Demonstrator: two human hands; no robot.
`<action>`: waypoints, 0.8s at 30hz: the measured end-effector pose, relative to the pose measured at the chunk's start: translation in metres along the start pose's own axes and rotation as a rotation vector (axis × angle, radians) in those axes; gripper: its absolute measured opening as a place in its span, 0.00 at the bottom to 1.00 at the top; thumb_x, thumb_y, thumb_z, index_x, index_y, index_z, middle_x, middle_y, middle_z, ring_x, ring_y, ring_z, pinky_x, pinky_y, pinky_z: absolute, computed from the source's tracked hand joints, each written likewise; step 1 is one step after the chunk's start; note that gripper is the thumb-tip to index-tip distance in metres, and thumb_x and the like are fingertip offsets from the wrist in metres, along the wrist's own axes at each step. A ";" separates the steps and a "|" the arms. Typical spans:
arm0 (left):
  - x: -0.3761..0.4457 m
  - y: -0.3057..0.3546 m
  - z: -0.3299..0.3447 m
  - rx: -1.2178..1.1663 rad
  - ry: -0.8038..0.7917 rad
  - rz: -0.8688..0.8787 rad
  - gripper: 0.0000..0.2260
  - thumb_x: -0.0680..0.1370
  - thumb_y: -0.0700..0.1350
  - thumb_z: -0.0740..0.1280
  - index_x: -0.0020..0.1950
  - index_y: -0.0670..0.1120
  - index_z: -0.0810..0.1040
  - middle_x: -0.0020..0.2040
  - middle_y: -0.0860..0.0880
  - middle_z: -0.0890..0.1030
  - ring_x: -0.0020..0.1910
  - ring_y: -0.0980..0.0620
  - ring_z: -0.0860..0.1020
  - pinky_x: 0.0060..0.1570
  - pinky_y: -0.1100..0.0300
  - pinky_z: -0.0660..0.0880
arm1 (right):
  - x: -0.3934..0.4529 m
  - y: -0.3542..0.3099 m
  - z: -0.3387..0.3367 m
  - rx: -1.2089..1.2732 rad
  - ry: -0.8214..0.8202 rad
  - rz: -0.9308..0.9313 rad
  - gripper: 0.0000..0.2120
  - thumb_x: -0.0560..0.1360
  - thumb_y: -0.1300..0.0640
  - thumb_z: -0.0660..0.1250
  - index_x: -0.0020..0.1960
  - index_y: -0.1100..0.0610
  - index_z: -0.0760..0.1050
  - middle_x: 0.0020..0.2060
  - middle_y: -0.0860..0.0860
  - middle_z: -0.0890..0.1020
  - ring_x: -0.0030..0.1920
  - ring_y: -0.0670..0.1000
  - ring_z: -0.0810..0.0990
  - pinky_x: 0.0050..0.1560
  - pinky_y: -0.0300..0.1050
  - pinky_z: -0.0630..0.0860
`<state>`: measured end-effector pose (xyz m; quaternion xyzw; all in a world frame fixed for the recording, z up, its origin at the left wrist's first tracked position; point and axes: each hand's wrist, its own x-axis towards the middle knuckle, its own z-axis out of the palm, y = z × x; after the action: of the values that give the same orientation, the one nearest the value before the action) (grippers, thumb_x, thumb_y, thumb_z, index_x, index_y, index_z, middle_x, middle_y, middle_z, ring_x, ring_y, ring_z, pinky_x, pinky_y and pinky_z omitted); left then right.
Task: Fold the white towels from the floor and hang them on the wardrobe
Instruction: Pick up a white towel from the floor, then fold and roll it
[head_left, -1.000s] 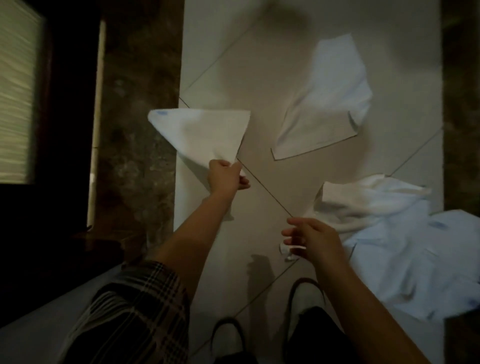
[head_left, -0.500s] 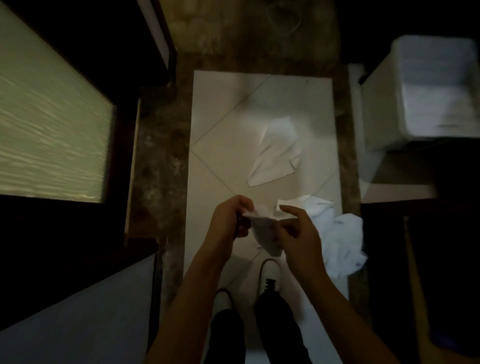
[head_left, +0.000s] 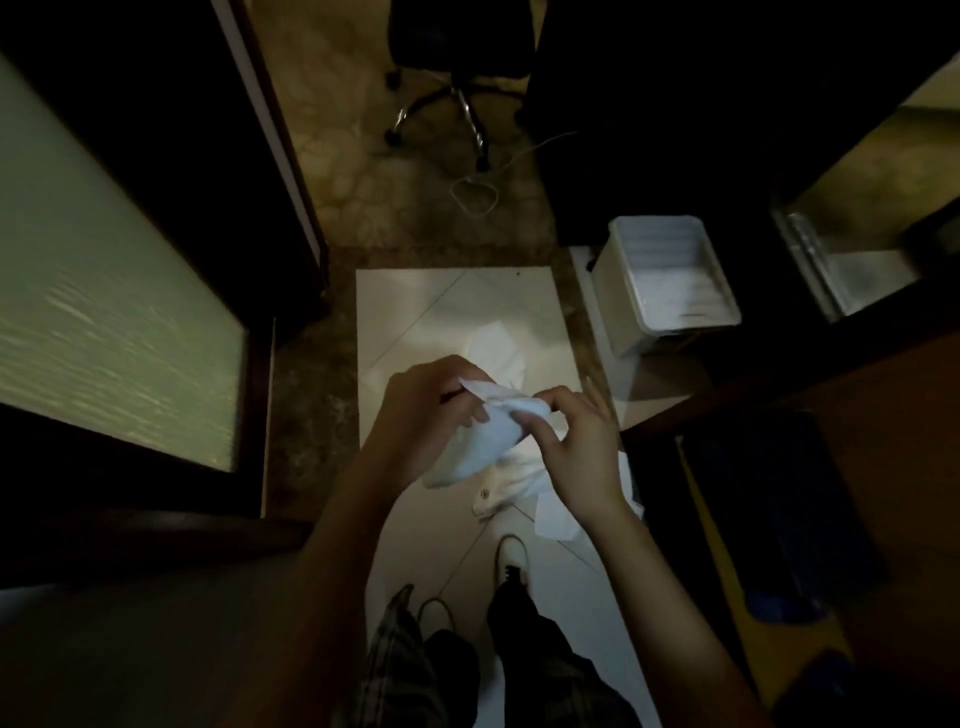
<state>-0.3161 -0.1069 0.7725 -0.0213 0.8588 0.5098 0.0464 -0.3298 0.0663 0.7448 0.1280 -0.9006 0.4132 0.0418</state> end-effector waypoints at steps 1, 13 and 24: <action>-0.004 0.010 -0.007 0.031 0.046 0.055 0.05 0.71 0.45 0.66 0.44 0.51 0.81 0.39 0.52 0.82 0.37 0.57 0.80 0.41 0.62 0.78 | 0.000 -0.009 -0.008 -0.001 0.013 -0.032 0.06 0.72 0.62 0.70 0.38 0.56 0.76 0.33 0.39 0.75 0.41 0.34 0.72 0.57 0.58 0.70; -0.077 0.081 -0.027 0.033 0.080 0.384 0.06 0.76 0.41 0.64 0.44 0.41 0.79 0.44 0.43 0.82 0.43 0.57 0.76 0.44 0.66 0.73 | -0.082 -0.024 -0.090 -0.038 -0.306 0.340 0.15 0.75 0.57 0.69 0.33 0.49 0.69 0.33 0.45 0.73 0.36 0.42 0.72 0.38 0.37 0.66; -0.149 0.072 0.028 -0.276 0.071 0.328 0.15 0.74 0.47 0.69 0.39 0.35 0.76 0.33 0.40 0.76 0.35 0.56 0.73 0.36 0.62 0.68 | -0.220 -0.052 -0.135 -0.013 0.292 0.346 0.10 0.79 0.56 0.63 0.42 0.60 0.71 0.32 0.50 0.74 0.33 0.45 0.71 0.35 0.42 0.65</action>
<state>-0.1723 -0.0493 0.8372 0.0947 0.7740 0.6220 -0.0709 -0.1087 0.1787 0.8313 -0.0900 -0.8963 0.4223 0.1010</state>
